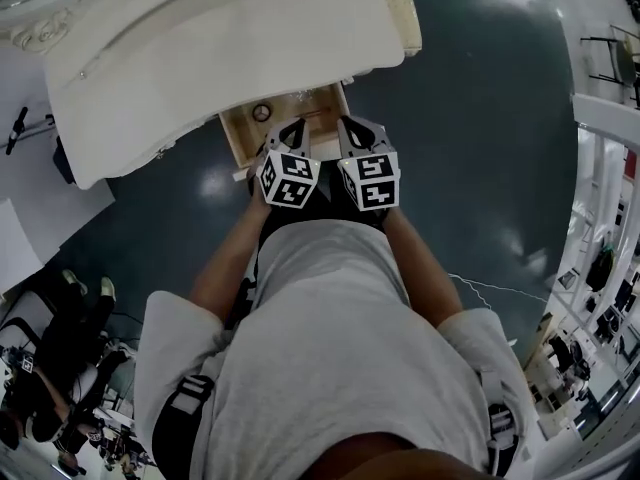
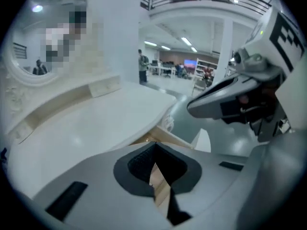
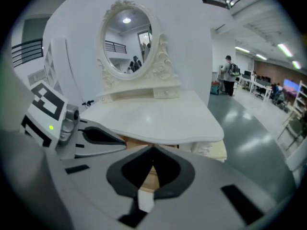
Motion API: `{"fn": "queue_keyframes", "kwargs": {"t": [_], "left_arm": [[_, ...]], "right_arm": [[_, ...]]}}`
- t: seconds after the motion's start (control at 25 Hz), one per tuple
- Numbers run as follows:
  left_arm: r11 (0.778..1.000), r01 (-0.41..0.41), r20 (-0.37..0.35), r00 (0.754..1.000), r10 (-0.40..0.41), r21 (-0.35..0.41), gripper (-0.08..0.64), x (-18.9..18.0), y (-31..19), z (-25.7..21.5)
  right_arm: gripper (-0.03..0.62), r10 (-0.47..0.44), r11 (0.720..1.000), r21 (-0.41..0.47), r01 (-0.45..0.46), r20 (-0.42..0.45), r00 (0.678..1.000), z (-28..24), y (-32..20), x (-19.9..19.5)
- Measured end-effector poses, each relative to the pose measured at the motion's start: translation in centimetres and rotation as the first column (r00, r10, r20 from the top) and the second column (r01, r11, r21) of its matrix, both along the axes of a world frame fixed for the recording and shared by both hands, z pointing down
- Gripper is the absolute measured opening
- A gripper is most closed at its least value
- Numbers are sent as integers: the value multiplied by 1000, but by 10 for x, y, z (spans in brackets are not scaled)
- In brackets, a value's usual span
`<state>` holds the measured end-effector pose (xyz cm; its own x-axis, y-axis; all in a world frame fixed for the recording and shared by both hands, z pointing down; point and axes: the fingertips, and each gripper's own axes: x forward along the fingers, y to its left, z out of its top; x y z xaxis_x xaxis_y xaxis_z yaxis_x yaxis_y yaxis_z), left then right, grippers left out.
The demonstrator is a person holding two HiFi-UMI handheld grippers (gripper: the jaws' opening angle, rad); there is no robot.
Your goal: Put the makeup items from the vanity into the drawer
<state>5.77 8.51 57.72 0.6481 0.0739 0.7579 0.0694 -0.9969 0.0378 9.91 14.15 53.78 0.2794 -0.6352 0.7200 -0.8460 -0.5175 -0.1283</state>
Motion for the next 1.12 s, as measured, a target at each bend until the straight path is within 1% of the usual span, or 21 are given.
{"fn": "queue_keyframes", "kwargs": {"t": [0.12,0.2,0.28,0.36,0.48,0.52,0.56,0.6,0.68,0.76,0.88,0.96,1.04,1.12], "left_arm": [[993,119,-73,990,-118,5,8,6,14,-43],[973,229,-123,967,-225,19,8,-6,-3,-76],[942,335,-181,928,-326,22,8,-36,-24,-104],[912,411,-247,882,-401,-10,8,-64,-29,-127],[867,496,-341,806,-483,-55,8,-82,-29,-150],[855,515,-365,787,-498,-56,8,-84,-27,-156],[848,528,-380,774,-506,-53,8,-87,-24,-162],[843,536,-388,768,-509,-47,8,-89,-18,-167],[835,550,-399,758,-516,-33,8,-96,-8,-174],[820,571,-417,741,-526,-21,8,-105,-1,-178],[799,602,-451,711,-540,-8,8,-119,19,-186],[791,611,-463,702,-541,2,8,-126,36,-191],[789,614,-468,703,-536,18,8,-130,49,-195],[787,616,-471,703,-533,27,8,-132,57,-198]], "right_arm": [[15,-40,997,67,42,-31,999,-28,10,6],[15,-103,987,113,110,-67,992,-58,-10,-5],[15,-158,972,156,175,-115,981,-86,-34,-30],[15,-182,959,190,211,-159,970,-107,-43,-51],[15,-195,940,236,245,-218,956,-126,-46,-61],[15,-198,935,248,254,-230,953,-132,-44,-63],[15,-202,928,263,264,-239,950,-137,-40,-66],[15,-205,919,284,273,-246,947,-143,-34,-70],[15,-208,892,347,289,-253,945,-155,-24,-80],[15,-207,869,395,298,-256,944,-162,-15,-88],[15,-221,849,418,322,-273,936,-167,2,-96],[14,-250,834,421,356,-287,925,-173,14,-101],[15,-274,819,422,387,-305,912,-179,24,-105],[14,-277,811,425,402,-325,904,-183,33,-106]]}}
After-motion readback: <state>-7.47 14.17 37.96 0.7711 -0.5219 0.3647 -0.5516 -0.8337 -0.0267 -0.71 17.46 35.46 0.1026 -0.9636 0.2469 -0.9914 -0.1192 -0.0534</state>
